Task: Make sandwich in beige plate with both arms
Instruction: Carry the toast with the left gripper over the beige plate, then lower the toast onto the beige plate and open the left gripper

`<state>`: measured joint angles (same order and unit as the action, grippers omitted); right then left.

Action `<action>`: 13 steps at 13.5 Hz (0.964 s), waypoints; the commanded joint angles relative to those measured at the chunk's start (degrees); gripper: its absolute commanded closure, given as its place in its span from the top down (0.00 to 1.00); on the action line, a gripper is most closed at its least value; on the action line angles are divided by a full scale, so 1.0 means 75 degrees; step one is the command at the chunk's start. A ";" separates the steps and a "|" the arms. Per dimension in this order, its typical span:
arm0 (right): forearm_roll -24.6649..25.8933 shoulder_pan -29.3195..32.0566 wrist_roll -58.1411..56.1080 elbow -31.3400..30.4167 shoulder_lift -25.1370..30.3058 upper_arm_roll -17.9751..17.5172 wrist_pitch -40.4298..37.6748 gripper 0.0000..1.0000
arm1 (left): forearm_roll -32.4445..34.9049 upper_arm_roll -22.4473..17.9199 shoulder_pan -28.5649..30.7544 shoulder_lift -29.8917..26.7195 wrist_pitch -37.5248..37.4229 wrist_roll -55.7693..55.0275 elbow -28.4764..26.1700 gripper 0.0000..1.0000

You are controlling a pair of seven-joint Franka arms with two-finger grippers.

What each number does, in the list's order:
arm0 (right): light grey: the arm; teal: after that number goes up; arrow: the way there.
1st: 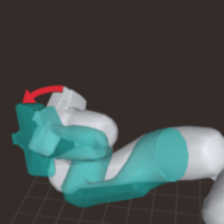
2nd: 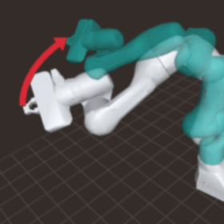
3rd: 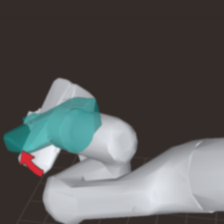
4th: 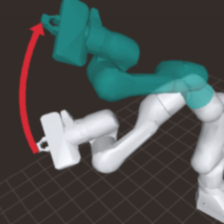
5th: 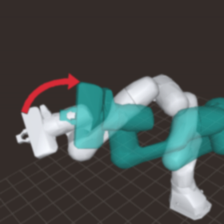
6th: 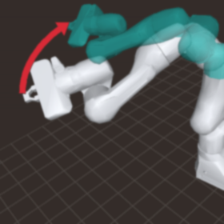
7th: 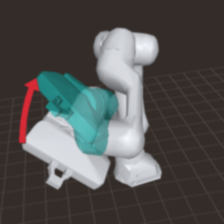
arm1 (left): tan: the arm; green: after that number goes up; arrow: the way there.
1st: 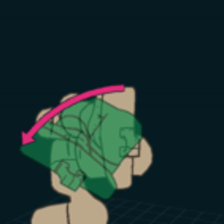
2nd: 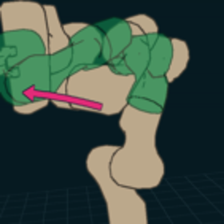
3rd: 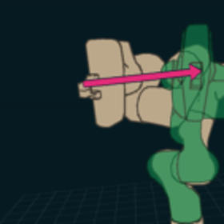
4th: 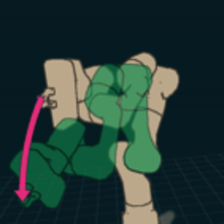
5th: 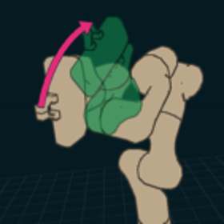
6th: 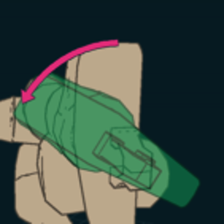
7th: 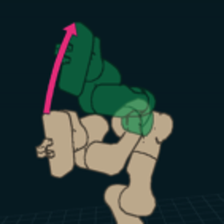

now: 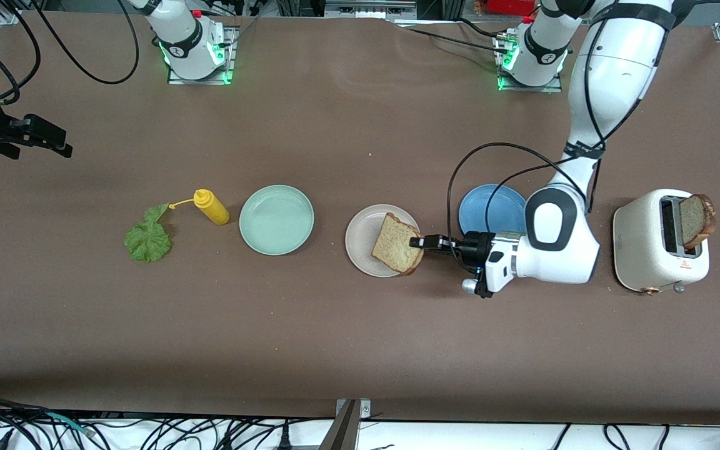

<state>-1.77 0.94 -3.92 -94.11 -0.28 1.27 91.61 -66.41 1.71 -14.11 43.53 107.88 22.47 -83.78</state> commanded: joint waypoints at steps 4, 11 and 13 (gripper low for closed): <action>-0.0045 -0.0055 0.0065 0.0138 -0.0022 0.0054 -0.0132 1.00 | -0.0333 -0.0087 -0.0415 0.0313 0.0253 0.0215 -0.0044 0.00; -0.0045 -0.0055 0.0065 0.0138 -0.0022 0.0054 -0.0132 1.00 | -0.0216 -0.0099 -0.0416 0.0501 0.0265 0.0543 -0.0219 0.54; -0.0045 -0.0055 0.0065 0.0138 -0.0022 0.0054 -0.0132 1.00 | -0.0204 -0.0111 -0.0392 0.0501 0.0264 0.0554 -0.0313 0.94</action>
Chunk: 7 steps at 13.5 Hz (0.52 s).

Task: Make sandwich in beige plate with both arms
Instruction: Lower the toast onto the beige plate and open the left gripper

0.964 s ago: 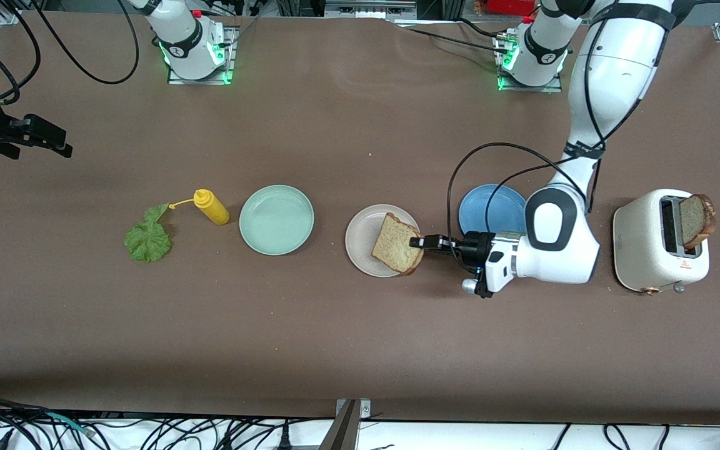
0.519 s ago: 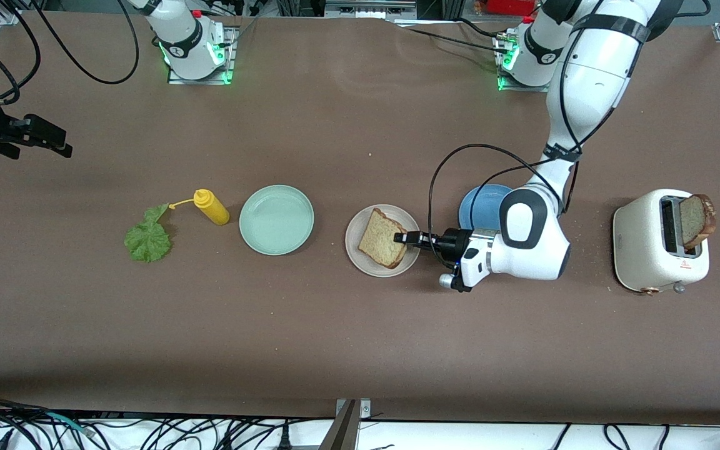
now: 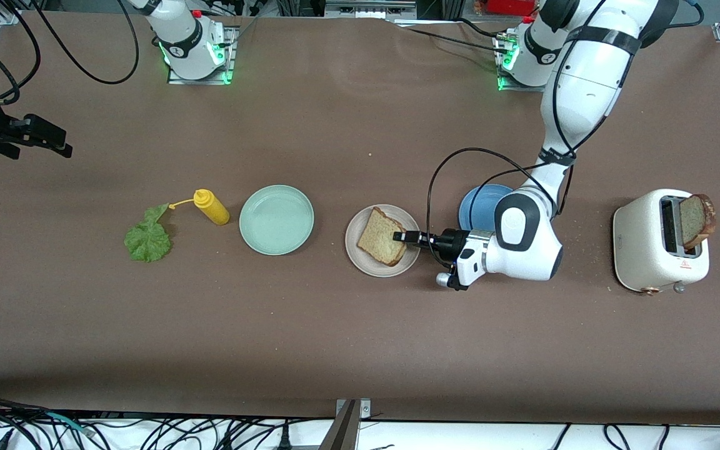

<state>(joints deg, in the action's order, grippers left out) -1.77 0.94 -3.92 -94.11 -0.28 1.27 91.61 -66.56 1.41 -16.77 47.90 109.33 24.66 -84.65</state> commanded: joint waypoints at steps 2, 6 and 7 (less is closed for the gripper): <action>-0.0045 -0.0055 0.0065 0.0138 -0.0033 0.0053 -0.0132 1.00 | -0.0056 -0.0083 0.0033 -0.0094 0.0060 0.0251 -0.0244 0.99; -0.0045 -0.0055 0.0065 0.0138 -0.0022 0.0053 -0.0132 1.00 | 0.0401 -0.0129 0.0103 -0.0187 0.0060 0.0228 -0.0221 0.99; -0.0045 -0.0055 0.0065 0.0138 -0.0022 0.0053 -0.0132 1.00 | 0.0472 -0.0153 0.0150 -0.0199 0.0060 0.0228 -0.0221 0.99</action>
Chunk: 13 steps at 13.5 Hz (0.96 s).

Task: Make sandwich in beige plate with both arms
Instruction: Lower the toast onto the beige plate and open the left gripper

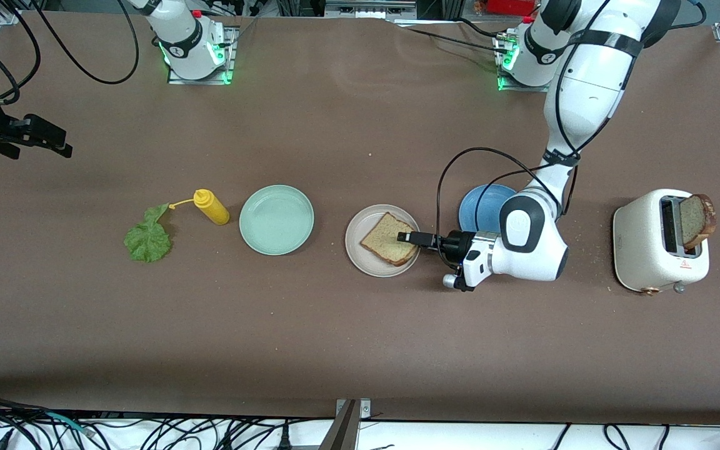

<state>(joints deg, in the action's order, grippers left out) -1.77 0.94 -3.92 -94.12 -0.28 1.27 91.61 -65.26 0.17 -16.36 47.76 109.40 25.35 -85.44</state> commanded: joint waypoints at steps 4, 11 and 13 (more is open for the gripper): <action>-0.0045 -0.0056 0.0065 0.0139 -0.0022 0.0053 -0.0132 1.00 | 0.0626 0.0001 0.0329 -0.0286 0.0027 0.0077 -0.0128 0.99; -0.0045 -0.0056 0.0065 0.0139 -0.0022 0.0053 -0.0132 1.00 | 0.1011 -0.0174 0.0763 -0.0648 0.0015 0.0018 -0.0081 0.99; -0.0045 -0.0056 0.0065 0.0139 -0.0022 0.0065 -0.0132 1.00 | 0.1329 -0.0373 0.0938 -0.0871 0.0015 -0.0133 -0.0058 0.99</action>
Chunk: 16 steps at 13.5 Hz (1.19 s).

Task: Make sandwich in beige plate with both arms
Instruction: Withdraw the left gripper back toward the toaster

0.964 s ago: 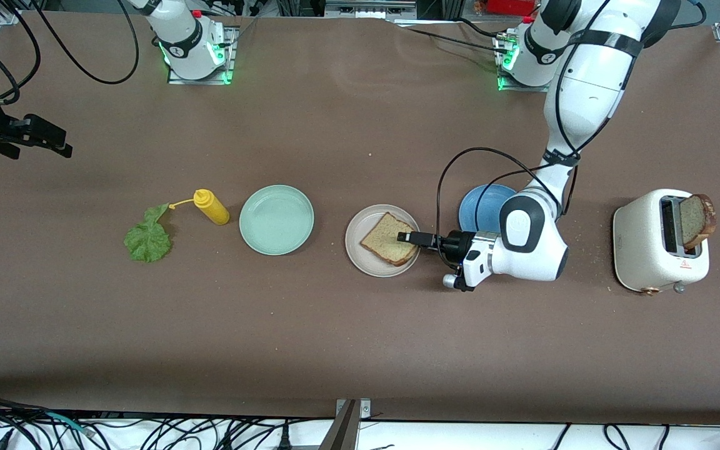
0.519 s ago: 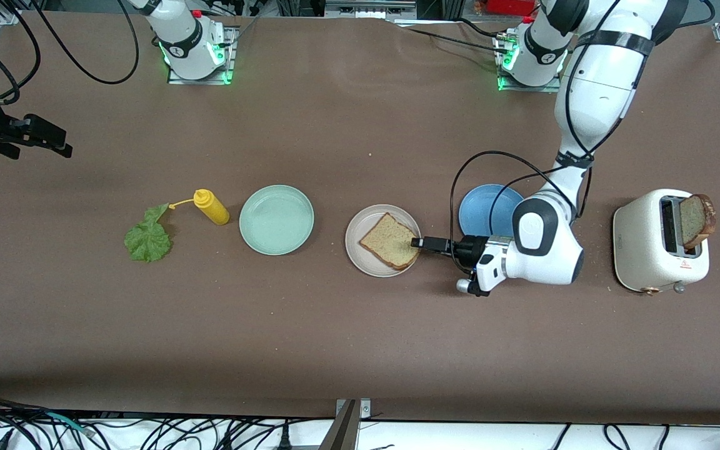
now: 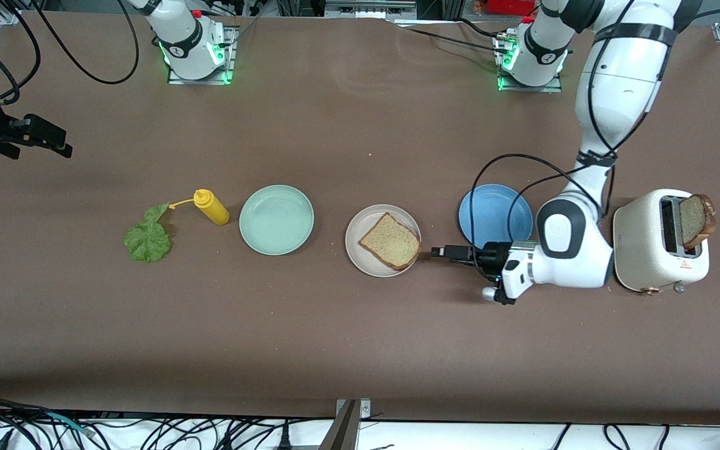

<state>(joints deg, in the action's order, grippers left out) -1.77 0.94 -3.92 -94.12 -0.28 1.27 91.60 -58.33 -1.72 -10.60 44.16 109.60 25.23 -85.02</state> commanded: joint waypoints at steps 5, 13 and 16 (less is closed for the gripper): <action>-0.0045 -0.0055 0.0065 0.0139 -0.0022 0.0077 -0.0132 1.00 | 0.2124 -0.0696 0.0686 -0.1420 -0.0140 -0.0667 -0.0113 0.99; 0.0073 -0.0090 0.0065 0.0139 -0.0045 0.0053 -0.0132 1.00 | 0.4845 -0.0709 0.1789 -0.2406 -0.0714 -0.0703 -0.0055 0.99; 0.0014 -0.0114 0.0112 0.0103 -0.0092 0.0018 -0.0400 1.00 | 0.5982 -0.0709 0.1789 -0.2746 -0.0773 -0.0715 -0.0043 0.99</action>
<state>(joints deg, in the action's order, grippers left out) -1.74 0.74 -3.92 -94.13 -0.51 1.34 90.51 -18.01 -7.34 2.89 26.30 104.87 20.69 -84.58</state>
